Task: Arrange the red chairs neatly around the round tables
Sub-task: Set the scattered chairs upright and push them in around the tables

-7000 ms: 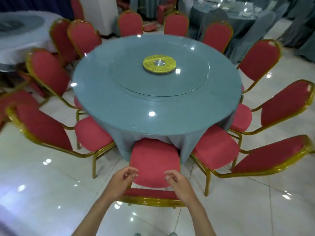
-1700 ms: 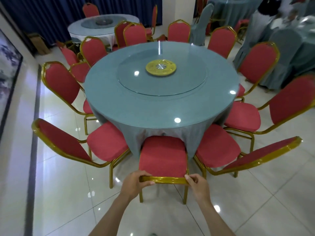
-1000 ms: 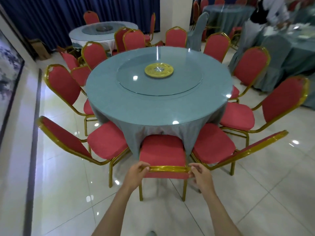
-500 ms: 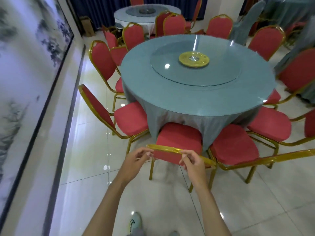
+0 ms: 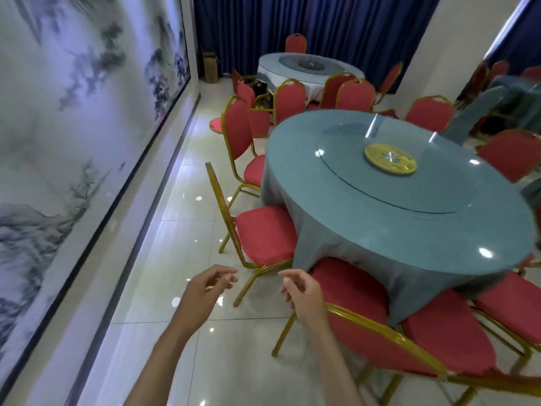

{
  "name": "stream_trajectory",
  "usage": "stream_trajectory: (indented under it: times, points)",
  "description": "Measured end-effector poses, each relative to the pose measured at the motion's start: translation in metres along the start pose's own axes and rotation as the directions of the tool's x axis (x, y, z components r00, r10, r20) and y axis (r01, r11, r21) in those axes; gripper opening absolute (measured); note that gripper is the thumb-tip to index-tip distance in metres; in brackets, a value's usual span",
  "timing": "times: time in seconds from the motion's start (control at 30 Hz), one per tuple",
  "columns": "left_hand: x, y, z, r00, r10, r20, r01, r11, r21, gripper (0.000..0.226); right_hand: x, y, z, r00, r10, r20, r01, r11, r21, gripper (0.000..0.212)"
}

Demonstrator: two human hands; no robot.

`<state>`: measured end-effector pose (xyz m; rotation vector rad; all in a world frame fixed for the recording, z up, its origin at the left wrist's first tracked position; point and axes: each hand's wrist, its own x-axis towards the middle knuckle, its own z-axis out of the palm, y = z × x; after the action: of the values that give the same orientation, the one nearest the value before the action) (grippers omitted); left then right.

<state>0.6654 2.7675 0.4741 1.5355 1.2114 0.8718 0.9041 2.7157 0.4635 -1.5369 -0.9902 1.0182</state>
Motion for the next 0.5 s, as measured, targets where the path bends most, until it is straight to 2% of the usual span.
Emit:
stream_trajectory:
  times: [0.13,0.27,0.5]
  points:
    - [0.021,-0.014,-0.072,0.996,-0.021,-0.082,0.018,0.999,-0.043,0.018,0.036,-0.02,0.083,0.994,-0.004,0.106,0.004,1.0,0.002,0.017]
    - [0.046,-0.031,-0.13,0.972,-0.073,-0.223,0.041,0.988,-0.147,0.019,0.067,-0.035,0.139,0.979,-0.004,0.202,0.007,1.0,-0.015,0.015]
    - [0.111,-0.071,-0.19,0.927,-0.182,-0.327,0.114,0.969,-0.218,0.018,0.147,-0.049,0.198,0.978,0.013,0.21,-0.01,1.0,-0.017,0.017]
